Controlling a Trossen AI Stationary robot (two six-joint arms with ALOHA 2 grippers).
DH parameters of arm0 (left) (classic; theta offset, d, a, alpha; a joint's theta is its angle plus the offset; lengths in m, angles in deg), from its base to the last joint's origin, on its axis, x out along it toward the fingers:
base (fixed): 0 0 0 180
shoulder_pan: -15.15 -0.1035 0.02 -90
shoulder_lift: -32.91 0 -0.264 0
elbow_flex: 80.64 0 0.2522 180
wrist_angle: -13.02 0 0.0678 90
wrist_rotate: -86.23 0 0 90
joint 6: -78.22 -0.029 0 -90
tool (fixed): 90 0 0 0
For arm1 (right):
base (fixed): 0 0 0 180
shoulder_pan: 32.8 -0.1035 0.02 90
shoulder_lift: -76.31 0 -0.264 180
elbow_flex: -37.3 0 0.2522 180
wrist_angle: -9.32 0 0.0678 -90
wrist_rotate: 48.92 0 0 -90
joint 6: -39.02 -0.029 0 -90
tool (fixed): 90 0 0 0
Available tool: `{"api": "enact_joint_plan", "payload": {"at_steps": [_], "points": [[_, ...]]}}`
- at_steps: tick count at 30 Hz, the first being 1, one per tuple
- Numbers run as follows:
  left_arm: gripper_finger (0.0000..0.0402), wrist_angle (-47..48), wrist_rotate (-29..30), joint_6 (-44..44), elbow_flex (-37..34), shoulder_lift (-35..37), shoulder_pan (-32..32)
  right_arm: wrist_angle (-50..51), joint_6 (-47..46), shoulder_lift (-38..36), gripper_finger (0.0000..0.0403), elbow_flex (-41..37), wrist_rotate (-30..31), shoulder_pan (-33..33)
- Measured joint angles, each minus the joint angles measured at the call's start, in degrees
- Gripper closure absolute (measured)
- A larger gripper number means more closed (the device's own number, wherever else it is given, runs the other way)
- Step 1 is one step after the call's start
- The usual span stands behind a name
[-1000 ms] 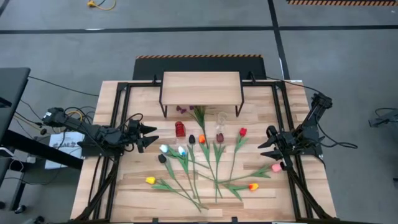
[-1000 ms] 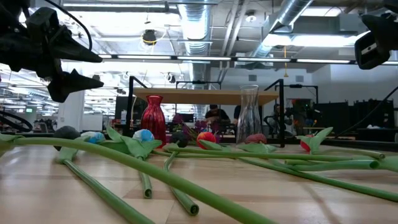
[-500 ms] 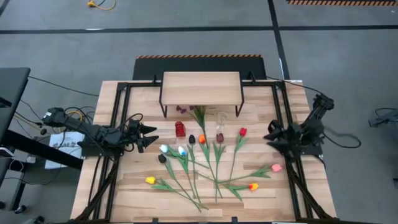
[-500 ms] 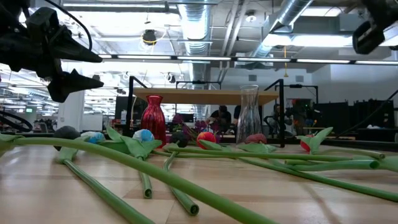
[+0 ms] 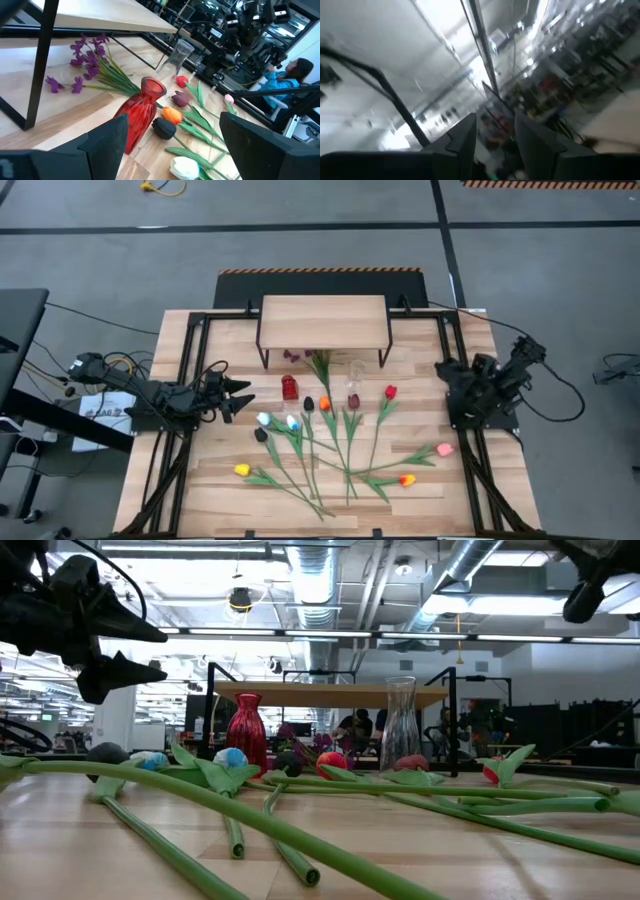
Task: Pick and place flowers into a vace then onto a shelf
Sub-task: Put the red tulip into the transparent vase
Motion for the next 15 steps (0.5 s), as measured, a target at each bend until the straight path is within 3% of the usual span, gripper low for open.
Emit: {"api": "enact_joint_plan", "payload": {"at_steps": [4,7,15], "points": [[0.0099,0.0,0.3,0.2,0.0,0.0,0.0,23.0,-16.3,6.5,0.0276,5.1,3.7,1.2],[0.0099,-0.2,0.3,2.1,0.0,0.0,0.0,33.8,-29.6,13.4,0.0276,8.7,3.8,2.5],[0.0099,-1.5,0.3,3.6,0.0,0.0,0.0,37.1,-45.9,31.7,0.0276,11.5,3.4,5.7]]}}
